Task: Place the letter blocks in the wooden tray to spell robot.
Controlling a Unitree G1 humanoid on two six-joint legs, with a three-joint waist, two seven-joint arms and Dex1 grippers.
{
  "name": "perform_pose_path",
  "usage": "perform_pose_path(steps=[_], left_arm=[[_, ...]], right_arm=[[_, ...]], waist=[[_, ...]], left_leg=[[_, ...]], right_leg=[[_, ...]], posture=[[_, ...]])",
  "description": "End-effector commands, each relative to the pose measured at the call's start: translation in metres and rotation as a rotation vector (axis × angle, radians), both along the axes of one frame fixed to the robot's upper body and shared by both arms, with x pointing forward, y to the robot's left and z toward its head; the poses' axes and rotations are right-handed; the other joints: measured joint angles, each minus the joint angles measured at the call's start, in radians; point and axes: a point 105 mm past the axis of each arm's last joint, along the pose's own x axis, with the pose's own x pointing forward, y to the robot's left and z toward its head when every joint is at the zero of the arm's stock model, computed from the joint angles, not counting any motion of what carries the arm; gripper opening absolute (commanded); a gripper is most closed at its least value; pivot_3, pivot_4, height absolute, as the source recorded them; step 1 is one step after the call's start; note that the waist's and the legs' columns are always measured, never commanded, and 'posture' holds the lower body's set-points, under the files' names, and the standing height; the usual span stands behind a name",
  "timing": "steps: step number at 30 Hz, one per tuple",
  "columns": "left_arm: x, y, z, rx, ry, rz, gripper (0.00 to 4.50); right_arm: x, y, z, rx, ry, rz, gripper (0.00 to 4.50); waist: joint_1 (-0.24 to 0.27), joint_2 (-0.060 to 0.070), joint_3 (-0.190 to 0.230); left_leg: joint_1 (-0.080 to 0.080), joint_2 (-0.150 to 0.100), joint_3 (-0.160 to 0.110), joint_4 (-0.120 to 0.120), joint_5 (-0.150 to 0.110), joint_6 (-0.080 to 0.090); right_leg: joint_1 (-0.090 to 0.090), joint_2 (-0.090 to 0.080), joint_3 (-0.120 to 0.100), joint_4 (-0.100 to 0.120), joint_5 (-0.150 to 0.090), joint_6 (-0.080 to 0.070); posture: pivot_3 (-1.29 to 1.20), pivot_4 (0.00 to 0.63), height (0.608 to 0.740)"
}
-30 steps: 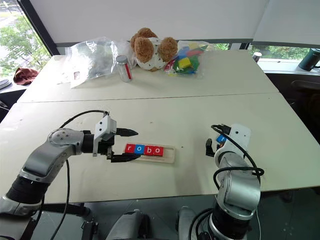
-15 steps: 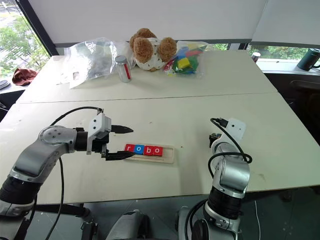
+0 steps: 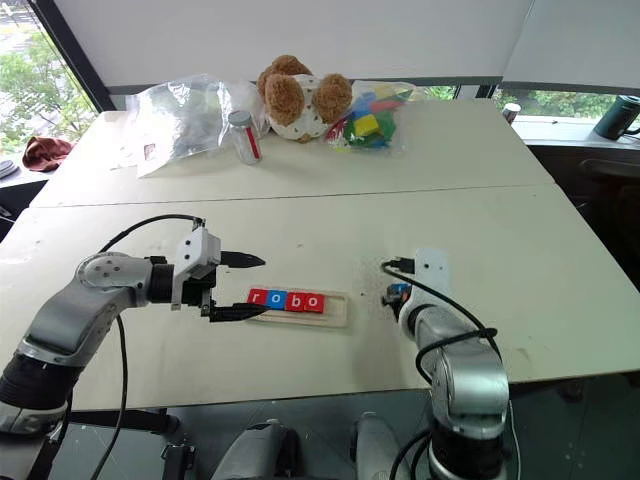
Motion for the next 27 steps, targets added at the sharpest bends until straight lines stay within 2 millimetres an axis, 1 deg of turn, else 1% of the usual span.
perform_pose_path(steps=[1, 6, 7, 8, 9, 11, 12, 13, 16, 18, 20, 22, 24, 25, 26, 27], left_arm=[[0.001, 0.003, 0.004, 0.007, -0.027, 0.0, 4.5], [0.004, 0.002, 0.008, 0.009, -0.043, 0.001, 4.5], [0.005, 0.003, 0.008, 0.011, -0.044, 0.002, 4.5], [0.005, 0.004, 0.009, 0.014, -0.046, 0.003, 4.5], [0.005, 0.004, 0.009, 0.02, -0.047, 0.004, 4.5], [0.006, 0.007, 0.008, 0.046, -0.056, 0.001, 4.5], [0.006, 0.008, 0.009, 0.049, -0.057, 0.001, 4.5], [0.007, 0.009, 0.011, 0.048, -0.058, 0.001, 4.5], [0.01, 0.013, 0.015, 0.055, -0.065, 0.002, 4.5], [0.012, 0.017, 0.017, 0.059, -0.067, 0.003, 4.5], [0.013, 0.02, 0.02, 0.061, -0.068, 0.0, 4.5], [0.013, 0.021, 0.023, 0.064, -0.069, -0.012, 4.5], [0.011, 0.02, 0.026, 0.06, -0.064, -0.036, 4.5], [0.009, 0.019, 0.028, 0.059, -0.06, -0.054, 4.5], [0.007, 0.018, 0.028, 0.059, -0.057, -0.067, 4.5], [0.006, 0.018, 0.029, 0.061, -0.056, -0.074, 4.5]], right_arm=[[-0.005, 0.001, 0.0, 0.019, 0.022, -0.004, 1.18], [-0.005, 0.013, -0.006, 0.043, 0.052, 0.034, 1.18], [-0.005, 0.013, -0.007, 0.041, 0.06, 0.038, 1.68], [-0.005, 0.011, -0.008, 0.029, 0.07, 0.035, 2.28], [-0.004, 0.01, -0.009, 0.019, 0.075, 0.034, 2.71], [-0.001, 0.01, -0.006, 0.005, 0.065, 0.039, 3.67], [0.0, 0.01, -0.004, -0.003, 0.056, 0.041, 4.25], [0.001, 0.008, 0.0, -0.02, 0.041, 0.039, 4.47], [0.004, 0.004, 0.013, -0.02, -0.003, 0.028, 4.47], [0.007, -0.001, 0.026, -0.039, -0.052, 0.048, 4.47], [0.012, -0.005, 0.042, -0.047, -0.107, 0.089, 4.47], [0.017, -0.007, 0.058, -0.069, -0.161, 0.195, 4.47], [0.02, -0.005, 0.069, -0.028, -0.204, 0.361, 4.47], [0.017, -0.002, 0.074, -0.023, -0.254, 0.527, 4.47], [0.013, -0.001, 0.075, -0.028, -0.28, 0.65, 4.47], [0.006, -0.002, 0.073, -0.018, -0.288, 0.797, 4.47]], waist=[[0.0, 0.0, 0.0], [0.001, -0.001, 0.0], [0.001, -0.001, 0.0], [-0.001, -0.001, 0.0], [-0.002, -0.001, 0.0], [-0.002, -0.001, 0.0], [-0.001, -0.001, 0.0], [-0.001, -0.001, 0.0], [0.004, -0.001, 0.0], [0.004, -0.001, 0.0], [0.003, -0.001, 0.0], [0.003, -0.001, 0.0], [0.003, -0.001, 0.0], [0.003, -0.001, 0.0], [0.004, -0.001, 0.001], [0.006, -0.002, 0.001]], left_leg=[[0.0, 0.0, 0.0, 0.001, 0.0, 0.0], [0.0, 0.0, 0.0, 0.001, 0.0, 0.0], [0.0, 0.0, 0.0, 0.001, 0.0, 0.0], [0.0, 0.0, 0.0, 0.001, 0.0, 0.0], [0.0, 0.0, 0.0, 0.001, 0.0, 0.0], [0.0, 0.0, 0.0, 0.001, 0.0, 0.0], [0.0, 0.0, 0.0, 0.001, 0.0, 0.0], [0.0, 0.0, 0.0, 0.001, 0.0, 0.0], [0.0, -0.001, 0.0, 0.001, 0.0, 0.0], [0.0, -0.001, 0.0, 0.001, 0.0, 0.0], [-0.001, -0.001, 0.0, 0.001, 0.0, 0.0], [-0.001, 0.0, 0.0, 0.001, 0.0, 0.0], [-0.001, 0.0, 0.0, 0.0, 0.0, 0.001], [-0.001, 0.0, 0.0, 0.0, -0.001, 0.002], [-0.001, 0.0, 0.0, 0.0, -0.001, 0.002], [-0.001, 0.0, -0.001, 0.0, -0.002, 0.003]], right_leg=[[0.001, 0.0, 0.0, 0.0, 0.0, 0.0], [0.001, 0.0, 0.0, 0.0, 0.0, 0.0], [0.001, 0.0, 0.0, 0.0, 0.0, 0.0], [0.001, 0.0, 0.0, 0.0, 0.0, 0.0], [0.001, 0.0, 0.0, 0.0, 0.0, 0.0], [0.001, 0.0, 0.0, 0.0, 0.0, 0.0], [0.001, 0.0, 0.0, 0.0, 0.0, 0.0], [0.001, 0.0, 0.0, 0.0, 0.0, 0.0], [0.001, -0.001, -0.001, -0.001, 0.0, 0.0], [0.001, -0.001, -0.001, -0.001, 0.0, 0.0], [0.0, -0.001, -0.001, -0.001, 0.0, 0.0], [0.0, 0.0, -0.001, -0.001, 0.0, 0.0], [0.0, 0.0, -0.002, -0.002, 0.0, 0.0], [0.001, 0.0, -0.002, -0.003, 0.0, 0.0], [0.001, 0.0, -0.003, -0.004, 0.0, 0.0], [0.002, 0.0, -0.003, -0.005, 0.0, 0.0]], posture=[[0.0, 0.15, 0.74], [0.0, 0.15, 0.74], [0.0, 0.15, 0.74], [0.0, 0.15, 0.74], [0.0, 0.15, 0.74], [0.0, 0.15, 0.74], [0.0, 0.15, 0.74], [0.0, 0.15, 0.74], [0.0, 0.15, 0.74], [0.0, 0.15, 0.74], [0.0, 0.15, 0.74], [0.0, 0.15, 0.74], [0.0, 0.15, 0.74], [0.0, 0.15, 0.74], [0.0, 0.15, 0.74], [0.0, 0.15, 0.74]])
